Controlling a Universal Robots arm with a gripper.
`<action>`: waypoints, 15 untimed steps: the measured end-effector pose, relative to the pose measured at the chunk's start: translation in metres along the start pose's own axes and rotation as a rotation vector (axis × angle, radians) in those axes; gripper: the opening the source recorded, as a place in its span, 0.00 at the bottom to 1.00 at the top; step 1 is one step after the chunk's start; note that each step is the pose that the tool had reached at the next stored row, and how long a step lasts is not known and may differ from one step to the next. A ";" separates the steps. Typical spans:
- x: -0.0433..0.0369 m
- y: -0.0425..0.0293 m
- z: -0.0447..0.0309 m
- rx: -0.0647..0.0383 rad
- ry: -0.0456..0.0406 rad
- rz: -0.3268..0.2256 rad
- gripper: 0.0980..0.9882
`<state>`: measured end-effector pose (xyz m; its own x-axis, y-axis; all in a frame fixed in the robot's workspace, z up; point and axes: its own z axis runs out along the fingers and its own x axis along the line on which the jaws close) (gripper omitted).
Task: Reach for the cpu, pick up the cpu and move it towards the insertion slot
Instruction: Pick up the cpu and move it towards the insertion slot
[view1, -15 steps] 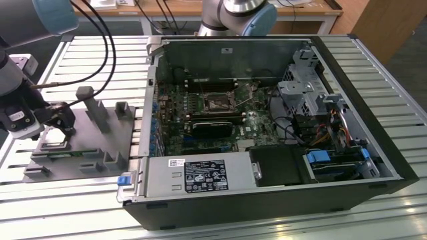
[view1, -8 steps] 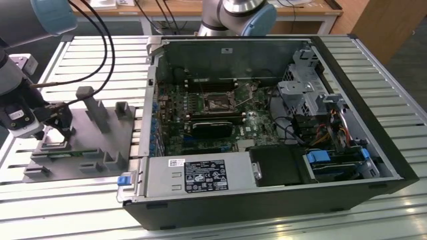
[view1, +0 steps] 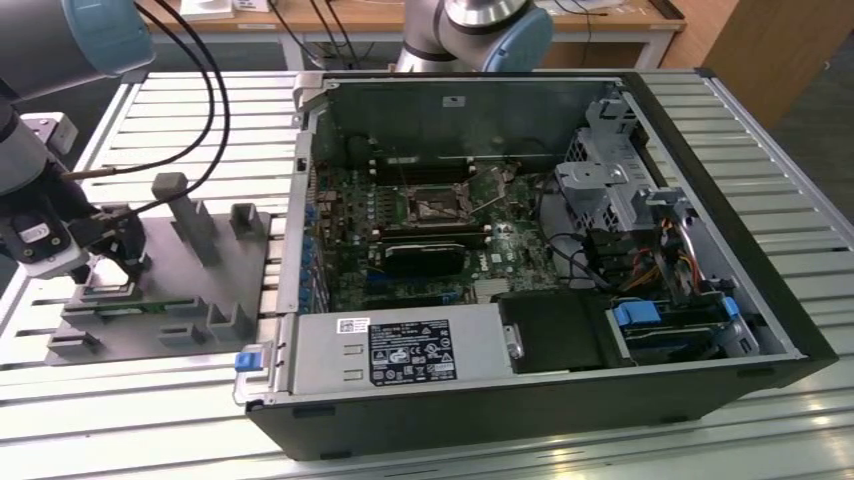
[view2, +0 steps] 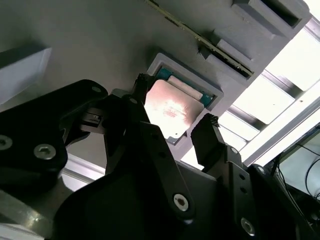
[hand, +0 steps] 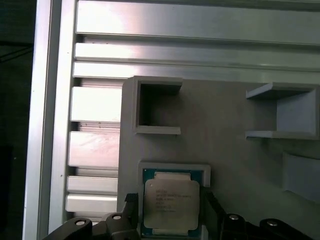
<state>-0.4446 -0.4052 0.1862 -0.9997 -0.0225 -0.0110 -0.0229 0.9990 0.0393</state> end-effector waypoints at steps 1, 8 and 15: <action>0.0000 0.0005 0.0004 0.000 0.0000 0.000 0.60; -0.0001 0.0018 0.0017 0.000 -0.0001 0.000 0.51; -0.0001 0.0022 0.0011 0.000 -0.0064 0.000 0.49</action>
<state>-0.4446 -0.4030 0.1851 -0.9996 -0.0225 -0.0174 -0.0231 0.9990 0.0393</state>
